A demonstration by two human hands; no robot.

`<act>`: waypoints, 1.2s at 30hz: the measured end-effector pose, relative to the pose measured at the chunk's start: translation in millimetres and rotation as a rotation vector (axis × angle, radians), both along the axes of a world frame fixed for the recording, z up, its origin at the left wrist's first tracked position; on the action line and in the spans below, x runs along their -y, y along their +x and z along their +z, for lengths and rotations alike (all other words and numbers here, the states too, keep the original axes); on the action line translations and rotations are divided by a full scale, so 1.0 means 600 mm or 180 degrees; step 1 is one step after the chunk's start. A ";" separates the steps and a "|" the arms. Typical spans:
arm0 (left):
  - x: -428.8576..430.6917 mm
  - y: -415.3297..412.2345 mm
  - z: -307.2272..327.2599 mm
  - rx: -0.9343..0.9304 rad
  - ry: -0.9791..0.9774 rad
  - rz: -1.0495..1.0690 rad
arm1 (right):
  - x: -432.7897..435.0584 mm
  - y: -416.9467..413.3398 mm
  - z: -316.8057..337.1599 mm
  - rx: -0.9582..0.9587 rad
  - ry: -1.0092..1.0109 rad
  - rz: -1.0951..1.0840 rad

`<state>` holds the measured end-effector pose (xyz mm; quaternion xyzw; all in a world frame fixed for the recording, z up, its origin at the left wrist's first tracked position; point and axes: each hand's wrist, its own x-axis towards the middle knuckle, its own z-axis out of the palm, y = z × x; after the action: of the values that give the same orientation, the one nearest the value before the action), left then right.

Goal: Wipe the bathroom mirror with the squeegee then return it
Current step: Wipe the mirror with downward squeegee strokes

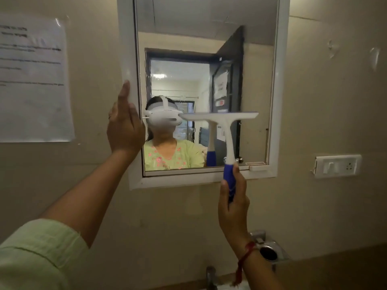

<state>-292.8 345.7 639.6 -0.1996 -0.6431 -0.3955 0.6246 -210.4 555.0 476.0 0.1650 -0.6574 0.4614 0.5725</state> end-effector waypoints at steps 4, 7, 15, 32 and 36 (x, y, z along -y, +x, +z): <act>0.000 0.000 0.001 0.0002 -0.0029 0.0011 | 0.006 0.015 -0.056 0.0126 0.0051 0.0090; 0.000 0.000 0.002 0.0044 -0.0048 0.0037 | 0.008 0.013 -0.019 0.0090 -0.0017 0.0110; -0.004 0.008 0.001 0.0065 -0.0009 0.0127 | 0.016 0.005 -0.044 0.0077 -0.0040 0.0049; -0.002 0.001 -0.002 -0.0002 -0.0022 0.0110 | 0.041 0.032 -0.119 0.0458 -0.0124 -0.0071; -0.001 -0.001 0.000 0.0051 0.0000 0.0130 | 0.053 0.025 -0.069 0.0360 -0.0261 0.0053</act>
<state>-293.3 346.4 639.9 -0.1833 -0.6520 -0.3843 0.6274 -195.5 523.3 434.9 0.1205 -0.6678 0.5013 0.5368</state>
